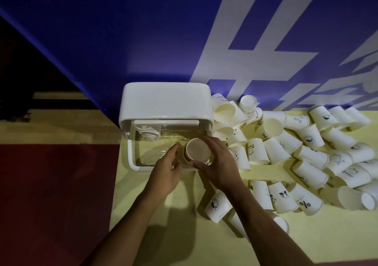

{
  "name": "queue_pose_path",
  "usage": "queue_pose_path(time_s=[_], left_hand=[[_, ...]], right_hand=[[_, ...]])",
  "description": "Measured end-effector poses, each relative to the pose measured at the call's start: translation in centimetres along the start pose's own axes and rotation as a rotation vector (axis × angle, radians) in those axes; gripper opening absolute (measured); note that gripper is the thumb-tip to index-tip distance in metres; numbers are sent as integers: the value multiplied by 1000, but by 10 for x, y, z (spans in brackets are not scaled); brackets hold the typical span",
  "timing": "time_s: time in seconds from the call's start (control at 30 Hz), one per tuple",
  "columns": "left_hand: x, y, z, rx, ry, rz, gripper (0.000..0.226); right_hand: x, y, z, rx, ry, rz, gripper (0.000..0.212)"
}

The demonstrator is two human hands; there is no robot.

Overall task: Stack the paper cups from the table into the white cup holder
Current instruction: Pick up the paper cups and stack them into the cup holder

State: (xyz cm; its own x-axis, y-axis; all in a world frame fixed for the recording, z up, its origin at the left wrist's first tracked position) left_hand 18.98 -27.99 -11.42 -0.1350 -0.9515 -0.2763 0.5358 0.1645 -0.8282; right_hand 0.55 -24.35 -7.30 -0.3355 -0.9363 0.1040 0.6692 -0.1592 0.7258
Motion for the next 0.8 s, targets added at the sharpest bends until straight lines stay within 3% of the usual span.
queue_pose_path(time_s=[0.1, 0.43, 0.53, 0.63, 0.8], left_hand=[[2, -9, -3, -6, -29, 48, 47], [3, -19, -9, 183, -59, -48, 44], [-12, -36, -2, 163, -154, -52, 41], [-39, -66, -8, 168, -272, -255, 35], [-55, -139, -82, 102, -90, -471, 29]], right_hand=[[2, -9, -15, -56, 86, -11, 79], [13, -11, -19, -77, 279, 22, 85], [3, -13, -1, -86, 198, 1, 81], [-18, -30, 43, -92, 43, -68, 55], [-41, -93, 147, -122, -185, -256, 28]])
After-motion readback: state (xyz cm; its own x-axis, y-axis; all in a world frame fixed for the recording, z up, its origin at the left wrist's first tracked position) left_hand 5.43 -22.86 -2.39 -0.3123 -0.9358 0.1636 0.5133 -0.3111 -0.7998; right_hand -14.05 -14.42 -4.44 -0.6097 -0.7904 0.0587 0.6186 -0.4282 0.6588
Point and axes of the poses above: each hand's wrist, its own x-axis towards the middle knuckle, its own z-axis out of the back of the hand, y = z × x, the point moved 3 cm from there along x, towards the middle knuckle, and after that the axes turned 13 degrees about -y, right-handed, at the moved point
